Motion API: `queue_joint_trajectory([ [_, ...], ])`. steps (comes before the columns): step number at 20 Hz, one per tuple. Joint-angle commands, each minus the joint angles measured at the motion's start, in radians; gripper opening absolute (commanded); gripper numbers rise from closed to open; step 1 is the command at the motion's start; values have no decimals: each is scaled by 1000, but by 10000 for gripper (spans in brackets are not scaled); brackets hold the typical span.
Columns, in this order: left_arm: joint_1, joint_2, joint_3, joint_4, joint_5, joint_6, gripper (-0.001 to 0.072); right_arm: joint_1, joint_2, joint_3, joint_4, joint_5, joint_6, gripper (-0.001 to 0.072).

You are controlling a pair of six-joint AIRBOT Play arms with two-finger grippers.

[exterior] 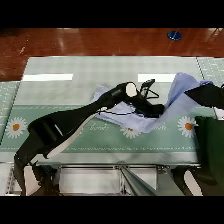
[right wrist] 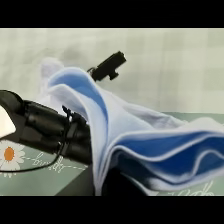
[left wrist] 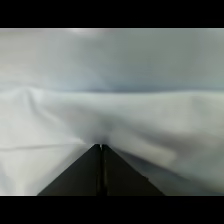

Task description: Fold the shirts.

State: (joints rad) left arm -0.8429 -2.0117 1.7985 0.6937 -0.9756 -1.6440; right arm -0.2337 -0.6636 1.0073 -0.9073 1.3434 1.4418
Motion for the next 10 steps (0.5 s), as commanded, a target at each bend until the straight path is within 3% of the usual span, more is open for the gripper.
queue_joint_trajectory([
  [1, 85, 13, 19, -38, -105, 19, 19, 1, 2, -1, 64, 2, -8, 17],
  [3, 191, 69, 18, 14, -185, 35, 19, 1, 0, -1, 111, -6, -14, 17],
  [7, 411, 277, -2, 288, -301, 34, 19, 25, -53, -1, 196, -36, -37, 17],
  [10, 586, 517, -109, 439, -307, 37, 20, 207, -143, -1, 195, -158, -36, 17],
])
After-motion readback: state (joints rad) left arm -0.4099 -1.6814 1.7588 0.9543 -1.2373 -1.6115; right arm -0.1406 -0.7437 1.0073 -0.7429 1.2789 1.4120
